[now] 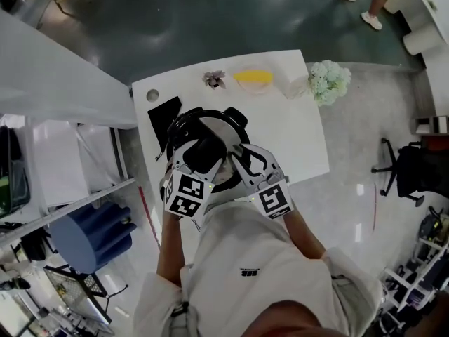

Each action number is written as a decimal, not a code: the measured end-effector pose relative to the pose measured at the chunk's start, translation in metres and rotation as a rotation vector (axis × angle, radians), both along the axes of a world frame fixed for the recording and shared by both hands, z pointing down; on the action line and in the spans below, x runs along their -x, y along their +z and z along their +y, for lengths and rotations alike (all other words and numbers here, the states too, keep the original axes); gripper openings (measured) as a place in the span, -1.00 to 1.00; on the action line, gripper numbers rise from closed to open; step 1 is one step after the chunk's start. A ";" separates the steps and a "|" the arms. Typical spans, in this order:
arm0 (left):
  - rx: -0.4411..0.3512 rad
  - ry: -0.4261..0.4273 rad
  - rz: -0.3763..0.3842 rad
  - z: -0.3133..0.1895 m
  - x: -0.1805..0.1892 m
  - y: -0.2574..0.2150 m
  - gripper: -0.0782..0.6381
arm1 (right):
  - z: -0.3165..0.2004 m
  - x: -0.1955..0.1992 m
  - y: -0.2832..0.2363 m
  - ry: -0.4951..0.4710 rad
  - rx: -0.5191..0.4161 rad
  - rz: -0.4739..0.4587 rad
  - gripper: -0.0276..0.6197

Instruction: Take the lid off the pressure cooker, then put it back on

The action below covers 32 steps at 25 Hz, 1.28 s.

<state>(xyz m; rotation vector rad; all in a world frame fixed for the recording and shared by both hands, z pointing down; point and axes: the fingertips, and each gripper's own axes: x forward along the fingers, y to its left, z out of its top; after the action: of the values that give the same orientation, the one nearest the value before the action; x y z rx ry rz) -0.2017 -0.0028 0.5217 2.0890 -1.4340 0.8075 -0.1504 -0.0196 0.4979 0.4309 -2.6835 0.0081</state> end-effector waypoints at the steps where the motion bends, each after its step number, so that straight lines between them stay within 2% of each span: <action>1: 0.006 0.005 0.004 0.000 0.000 0.001 0.04 | 0.000 0.001 0.000 0.005 0.003 0.002 -0.67; 5: 0.014 0.021 0.015 0.000 -0.001 0.003 0.04 | 0.003 0.001 -0.002 0.039 0.044 0.022 -0.67; 18: 0.026 0.041 0.031 0.000 -0.001 0.003 0.01 | 0.004 0.005 -0.001 0.040 0.011 0.021 -0.67; 20: 0.025 0.060 0.029 0.001 -0.002 0.003 0.01 | 0.005 0.005 -0.002 0.049 0.019 0.028 -0.67; 24: 0.022 0.113 0.026 0.002 -0.003 0.003 0.01 | 0.004 0.007 0.001 0.028 -0.035 0.014 -0.67; 29: 0.013 0.179 0.030 0.002 -0.004 0.003 0.01 | 0.005 0.004 -0.002 0.075 0.014 0.035 -0.67; 32: 0.011 0.212 0.031 0.003 -0.005 0.003 0.01 | 0.004 0.003 0.000 0.072 -0.014 0.028 -0.67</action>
<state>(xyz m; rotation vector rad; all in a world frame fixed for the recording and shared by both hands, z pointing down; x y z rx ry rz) -0.1964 0.0007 0.5246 2.2618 -1.2023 0.8565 -0.1535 -0.0158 0.4978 0.5281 -2.6408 0.0043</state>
